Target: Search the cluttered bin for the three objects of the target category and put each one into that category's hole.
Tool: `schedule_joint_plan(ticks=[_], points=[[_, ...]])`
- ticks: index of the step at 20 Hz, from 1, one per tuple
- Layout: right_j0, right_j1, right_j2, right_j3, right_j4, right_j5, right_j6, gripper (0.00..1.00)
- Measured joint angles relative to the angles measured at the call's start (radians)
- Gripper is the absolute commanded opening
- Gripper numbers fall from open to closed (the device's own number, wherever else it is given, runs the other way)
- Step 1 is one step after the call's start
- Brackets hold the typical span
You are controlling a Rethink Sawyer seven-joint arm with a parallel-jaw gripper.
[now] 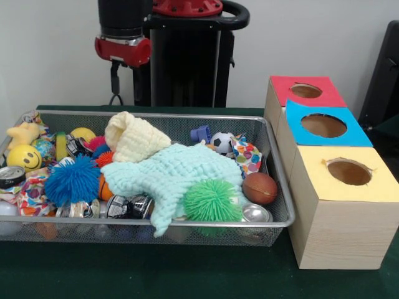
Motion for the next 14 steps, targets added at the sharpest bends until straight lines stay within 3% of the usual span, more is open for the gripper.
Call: schedule_joint_plan(ticks=[8, 14], points=[[-0.151, -0.022, 0.145, 0.0, -0.039, 0.082, -0.021, 1.0], [-0.234, -0.026, 0.28, 0.0, -0.137, 0.147, -0.111, 1.0]])
